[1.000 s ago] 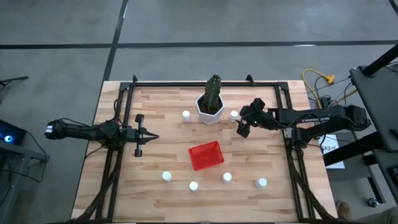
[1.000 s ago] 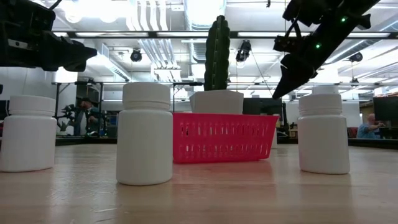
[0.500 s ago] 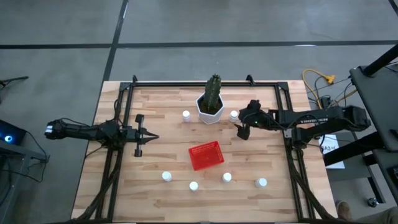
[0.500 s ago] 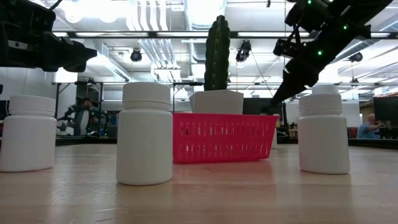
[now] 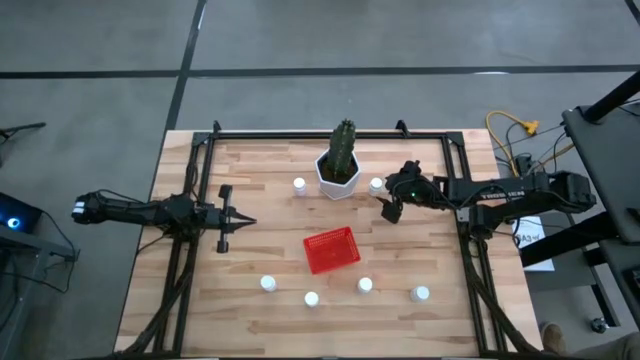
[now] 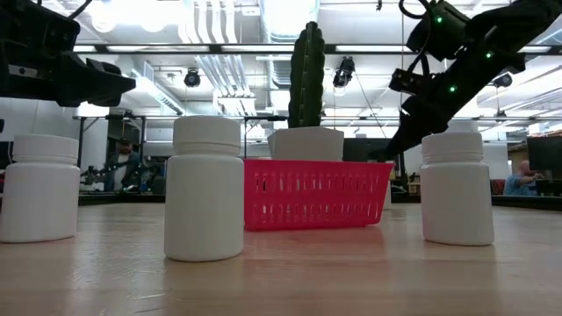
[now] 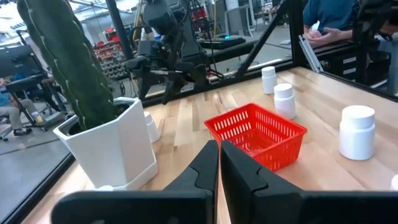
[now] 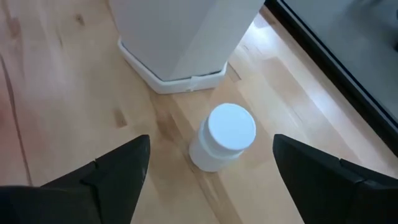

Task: Pick and place pill bottles into a basket
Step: Put the white pill bottle into the red bin

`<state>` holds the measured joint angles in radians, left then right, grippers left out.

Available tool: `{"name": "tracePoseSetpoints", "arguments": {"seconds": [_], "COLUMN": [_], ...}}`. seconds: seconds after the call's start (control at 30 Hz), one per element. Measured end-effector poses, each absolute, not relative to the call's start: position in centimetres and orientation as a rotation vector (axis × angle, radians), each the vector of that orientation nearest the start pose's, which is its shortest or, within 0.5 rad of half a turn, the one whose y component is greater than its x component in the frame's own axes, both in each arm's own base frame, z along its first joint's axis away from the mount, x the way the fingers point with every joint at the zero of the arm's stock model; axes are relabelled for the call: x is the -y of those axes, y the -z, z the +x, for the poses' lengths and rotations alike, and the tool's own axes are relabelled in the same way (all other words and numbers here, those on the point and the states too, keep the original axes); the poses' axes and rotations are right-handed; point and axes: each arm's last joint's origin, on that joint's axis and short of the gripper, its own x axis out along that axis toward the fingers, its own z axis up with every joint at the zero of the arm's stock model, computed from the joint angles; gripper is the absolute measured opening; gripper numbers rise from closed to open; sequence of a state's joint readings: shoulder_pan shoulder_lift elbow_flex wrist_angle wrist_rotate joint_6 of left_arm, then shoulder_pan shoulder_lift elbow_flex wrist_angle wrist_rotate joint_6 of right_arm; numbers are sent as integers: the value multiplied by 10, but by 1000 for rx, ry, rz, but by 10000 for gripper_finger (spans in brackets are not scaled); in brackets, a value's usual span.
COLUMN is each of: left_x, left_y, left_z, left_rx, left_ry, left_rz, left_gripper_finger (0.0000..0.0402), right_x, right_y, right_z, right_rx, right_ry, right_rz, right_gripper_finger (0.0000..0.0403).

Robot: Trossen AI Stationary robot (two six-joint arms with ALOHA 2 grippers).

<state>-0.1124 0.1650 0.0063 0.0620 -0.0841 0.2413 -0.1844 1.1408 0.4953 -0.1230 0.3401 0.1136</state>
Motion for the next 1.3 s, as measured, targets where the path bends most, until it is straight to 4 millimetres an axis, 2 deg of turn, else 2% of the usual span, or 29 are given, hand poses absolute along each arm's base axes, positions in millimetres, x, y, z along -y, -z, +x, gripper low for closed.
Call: {"name": "tracePoseSetpoints", "arguments": {"seconds": [0.3, 0.63, 0.97, 1.3], "left_x": [10, 10, 10, 10], "left_y": [-158, -158, -158, -158], "left_z": [107, 107, 107, 107], "left_rx": [-96, -96, -96, -95], "left_ry": [41, 41, 41, 41], "left_rz": [252, 251, 251, 248], "left_gripper_finger": [0, 0, 0, 0], "right_x": [50, 60, 58, 75], "right_y": [-179, -181, -179, -163], "right_z": [205, 202, 206, 214], "right_rx": [-731, -707, -699, -734], "right_ry": [590, 688, 555, 558], "right_rz": [44, 90, 96, 95], "right_gripper_finger": [335, 381, 384, 384]}}
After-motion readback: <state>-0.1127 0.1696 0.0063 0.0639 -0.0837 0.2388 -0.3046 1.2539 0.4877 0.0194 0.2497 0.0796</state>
